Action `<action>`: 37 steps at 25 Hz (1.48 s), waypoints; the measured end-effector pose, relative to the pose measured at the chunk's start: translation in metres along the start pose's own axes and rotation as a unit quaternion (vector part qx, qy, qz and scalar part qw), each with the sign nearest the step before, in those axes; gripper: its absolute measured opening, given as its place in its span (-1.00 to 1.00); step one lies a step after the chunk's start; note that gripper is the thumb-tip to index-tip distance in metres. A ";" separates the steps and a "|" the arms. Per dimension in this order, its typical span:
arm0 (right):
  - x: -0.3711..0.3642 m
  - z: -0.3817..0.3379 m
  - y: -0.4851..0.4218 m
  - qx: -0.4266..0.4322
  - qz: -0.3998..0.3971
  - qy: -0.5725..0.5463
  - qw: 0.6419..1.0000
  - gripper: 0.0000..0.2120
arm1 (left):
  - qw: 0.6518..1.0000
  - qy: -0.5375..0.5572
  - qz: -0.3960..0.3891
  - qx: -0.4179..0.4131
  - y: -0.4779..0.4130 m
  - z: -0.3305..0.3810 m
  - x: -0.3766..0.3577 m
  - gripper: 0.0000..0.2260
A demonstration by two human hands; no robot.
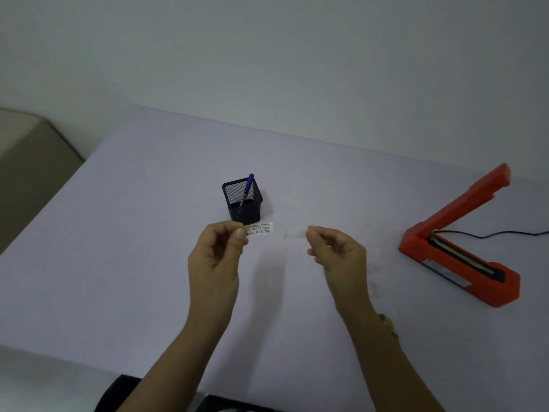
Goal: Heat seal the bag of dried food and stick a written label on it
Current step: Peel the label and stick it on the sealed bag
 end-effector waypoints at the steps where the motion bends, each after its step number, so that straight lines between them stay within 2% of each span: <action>1: -0.007 0.021 -0.008 -0.012 0.006 0.040 0.999 -0.90 | 1.000 0.003 0.017 0.026 -0.002 -0.011 0.008 -0.86; 3: -0.025 0.060 -0.023 -0.020 0.003 0.157 0.987 -0.98 | 0.996 0.014 0.048 0.080 -0.005 -0.034 0.023 -0.89; 5: -0.041 0.098 -0.035 -0.031 0.003 0.257 0.966 -0.89 | 0.989 0.031 0.070 0.127 -0.006 -0.054 0.033 -0.90; 8: -0.059 0.137 -0.045 -0.044 -0.004 0.328 0.944 -0.85 | 0.983 0.042 0.081 0.162 -0.006 -0.070 0.043 -0.88; 11: -0.075 0.150 -0.047 0.015 -0.011 0.415 0.910 -0.90 | 0.981 0.026 0.084 0.174 -0.004 -0.079 0.049 -0.90; 13: -0.080 0.148 -0.046 0.056 -0.006 0.463 0.885 -0.87 | 0.978 0.022 0.090 0.184 -0.005 -0.085 0.051 -0.91; 15: -0.081 0.143 -0.045 0.077 0.005 0.479 0.874 -0.82 | 0.977 0.020 0.090 0.193 -0.005 -0.089 0.045 -0.91; 17: -0.074 0.132 -0.047 0.071 0.017 0.444 0.893 -0.80 | 0.976 0.020 0.082 0.199 -0.005 -0.094 0.033 -0.91; 20: -0.031 0.116 -0.053 0.027 0.045 0.316 0.947 -0.84 | 0.976 0.011 0.036 0.217 -0.006 -0.107 -0.007 -0.90; 23: 0.037 0.117 -0.053 -0.070 0.048 0.200 0.976 -0.88 | 0.974 -0.005 -0.024 0.225 -0.001 -0.122 -0.065 -0.91; 25: 0.071 0.118 -0.048 -0.121 0.022 0.140 0.983 -0.88 | 0.974 -0.035 -0.058 0.218 0.006 -0.131 -0.100 -0.91; 28: 0.116 0.114 -0.045 -0.148 0.007 0.101 0.984 -0.87 | 0.969 -0.075 -0.102 0.214 0.025 -0.149 -0.152 -0.92; 33: 0.160 0.127 -0.046 -0.164 -0.013 0.097 0.982 -0.94 | 0.961 -0.076 -0.114 0.242 0.053 -0.176 -0.198 -0.93; 37: 0.179 0.147 -0.053 -0.154 -0.020 0.127 0.980 -0.90 | 0.955 -0.073 -0.121 0.260 0.067 -0.192 -0.220 -0.92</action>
Point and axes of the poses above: each hand's wrist, its own y-axis away from the middle knuckle, its own x-axis out of the back of the hand, z = x × y, the point moved 8 cm from there along -y, towards the middle knuckle, and after that the axes turned 3 degrees about y, right-handed, at the moved point
